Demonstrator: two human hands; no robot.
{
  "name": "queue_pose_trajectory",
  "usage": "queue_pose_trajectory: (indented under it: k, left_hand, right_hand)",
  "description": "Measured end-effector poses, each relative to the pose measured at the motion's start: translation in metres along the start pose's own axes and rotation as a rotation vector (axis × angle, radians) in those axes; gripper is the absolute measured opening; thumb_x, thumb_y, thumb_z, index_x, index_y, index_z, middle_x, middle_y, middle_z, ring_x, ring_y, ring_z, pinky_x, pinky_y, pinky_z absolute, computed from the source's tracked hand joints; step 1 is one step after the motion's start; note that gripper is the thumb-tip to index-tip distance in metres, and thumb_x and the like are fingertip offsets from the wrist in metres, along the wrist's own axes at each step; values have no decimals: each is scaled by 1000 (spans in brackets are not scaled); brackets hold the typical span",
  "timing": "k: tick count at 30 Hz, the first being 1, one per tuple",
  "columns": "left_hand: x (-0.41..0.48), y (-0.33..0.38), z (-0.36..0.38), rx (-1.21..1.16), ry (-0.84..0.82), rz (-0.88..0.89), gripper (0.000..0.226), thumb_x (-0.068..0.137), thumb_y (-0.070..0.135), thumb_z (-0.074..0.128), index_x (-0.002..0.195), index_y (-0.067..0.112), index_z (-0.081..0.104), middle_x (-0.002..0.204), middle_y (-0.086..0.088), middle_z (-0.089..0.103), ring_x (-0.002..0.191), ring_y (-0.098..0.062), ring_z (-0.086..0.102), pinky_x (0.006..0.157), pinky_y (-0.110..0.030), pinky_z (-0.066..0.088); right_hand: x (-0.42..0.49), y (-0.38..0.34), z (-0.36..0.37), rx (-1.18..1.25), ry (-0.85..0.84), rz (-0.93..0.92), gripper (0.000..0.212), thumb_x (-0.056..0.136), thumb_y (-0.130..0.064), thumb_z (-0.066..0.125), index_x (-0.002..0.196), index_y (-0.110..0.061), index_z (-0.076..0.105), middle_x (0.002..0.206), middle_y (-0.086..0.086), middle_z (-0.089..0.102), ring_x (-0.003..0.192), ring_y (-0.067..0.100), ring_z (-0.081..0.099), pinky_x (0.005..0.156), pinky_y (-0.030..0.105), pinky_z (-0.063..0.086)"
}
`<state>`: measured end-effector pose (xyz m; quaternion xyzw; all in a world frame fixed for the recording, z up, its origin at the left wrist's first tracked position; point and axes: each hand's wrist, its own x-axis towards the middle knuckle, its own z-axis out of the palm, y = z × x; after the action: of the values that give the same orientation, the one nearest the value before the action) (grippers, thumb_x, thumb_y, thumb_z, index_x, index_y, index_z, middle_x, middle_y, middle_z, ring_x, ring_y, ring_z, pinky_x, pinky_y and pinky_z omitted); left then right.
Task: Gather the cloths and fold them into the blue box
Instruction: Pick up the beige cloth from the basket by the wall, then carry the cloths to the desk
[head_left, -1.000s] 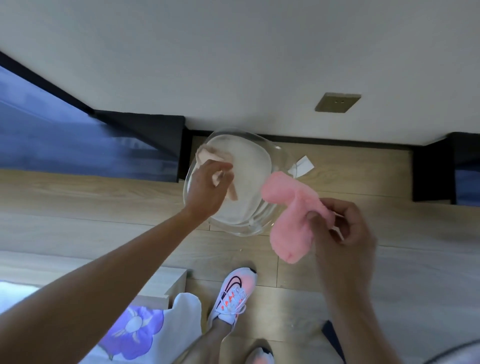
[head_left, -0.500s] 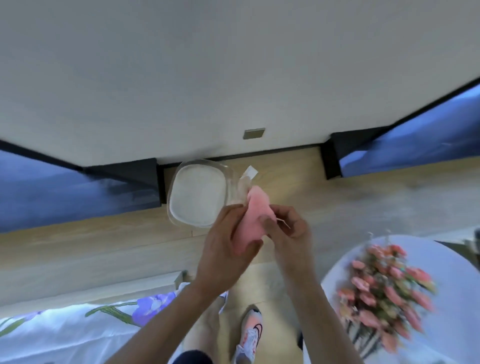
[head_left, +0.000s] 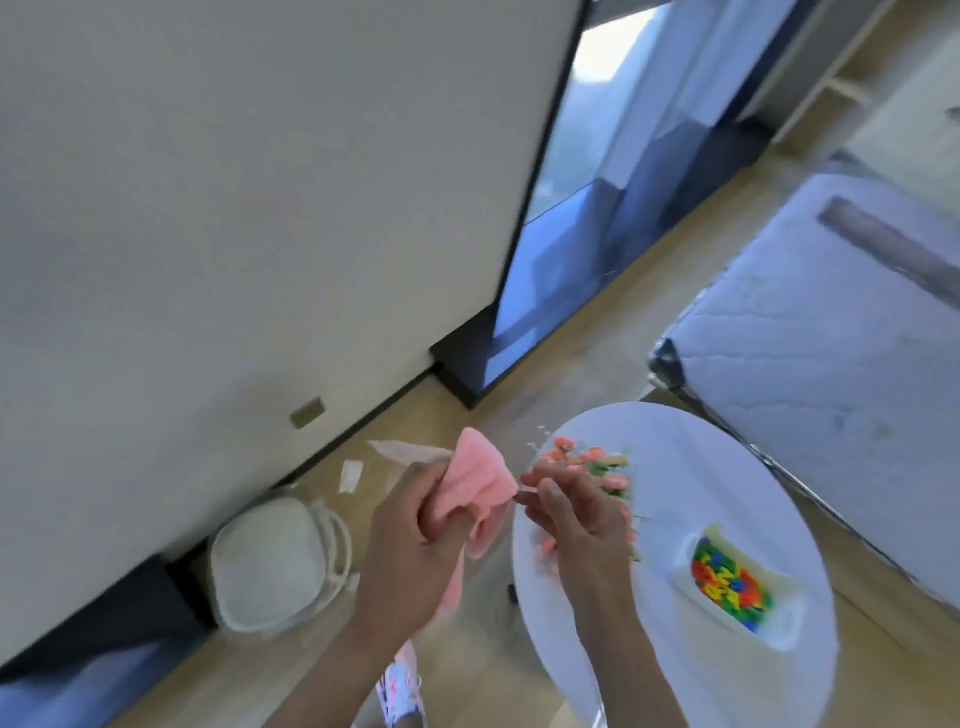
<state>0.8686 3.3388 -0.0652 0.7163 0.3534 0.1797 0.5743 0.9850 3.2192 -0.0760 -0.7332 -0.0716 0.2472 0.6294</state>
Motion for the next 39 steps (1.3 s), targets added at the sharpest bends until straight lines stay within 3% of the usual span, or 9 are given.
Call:
queue_pose_trajectory:
  k: [4,8,14,19,24,27,32,36,39]
  left_hand:
    - [-34,46,54,10,-100,58,32,82,18,66,103,41,65,92,11,73,84,-8,69,78,-31,56]
    - [-74,77,108,56,-209,164,30,87,14,69,108,35,65,97,12,73,89,-6,70,83,-39,58]
    - [-157,116,209,105,-374,336,26,88,7,70,101,29,69,95,5,73,92,-16,71,84,-49,57]
    - [-237,132,298,114,-513,371,20,89,11,69,100,28,69,89,14,73,84,-4,69,78,-37,58]
    - [-309,142,384,147,-699,386,16,89,22,69,102,31,68,90,4,75,82,-11,71,73,-43,59]
    - [-352,157,437,164,-832,380,20,89,13,68,101,29,69,90,2,75,84,-13,71,73,-41,59]
    - [-408,183,523,180,-1018,432,15,83,26,70,97,31,67,87,0,75,81,-15,72,68,-38,58]
    - [-447,199,597,172,-1129,487,23,84,17,72,103,29,69,90,8,75,83,-3,70,70,-27,53]
    - [-474,211,663,175,-1216,498,26,84,20,73,107,30,68,92,9,76,86,-3,71,75,-32,58]
  right_hand:
    - [-38,-8,-86,69,194,-66,12,95,-21,65,98,-19,76,96,11,77,93,37,72,91,50,54]
    - [-83,-5,-173,124,343,-115,12,93,-22,65,93,-28,76,98,3,78,98,30,72,95,51,54]
    - [-161,17,-316,232,575,-143,9,94,-8,65,99,-10,73,97,8,77,94,23,73,92,41,56]
    - [-228,40,-418,267,746,-153,9,94,-11,65,99,-12,73,95,3,77,94,16,73,80,22,52]
    - [-304,61,-499,335,937,-194,9,93,-10,67,101,-6,71,85,-5,73,79,2,68,71,13,50]
    - [-344,76,-548,368,1077,-212,22,85,-22,69,100,-5,70,90,-6,71,80,0,64,73,14,49]
    - [-385,93,-620,415,1260,-154,14,93,-8,67,106,-4,69,92,-1,67,78,-1,61,73,13,47]
    - [-403,102,-685,424,1380,-121,16,92,-7,67,106,-15,70,97,-3,70,82,2,64,76,17,48]
    - [-412,115,-747,436,1462,-112,17,91,-6,68,101,-20,70,96,-4,72,83,1,66,79,22,49]
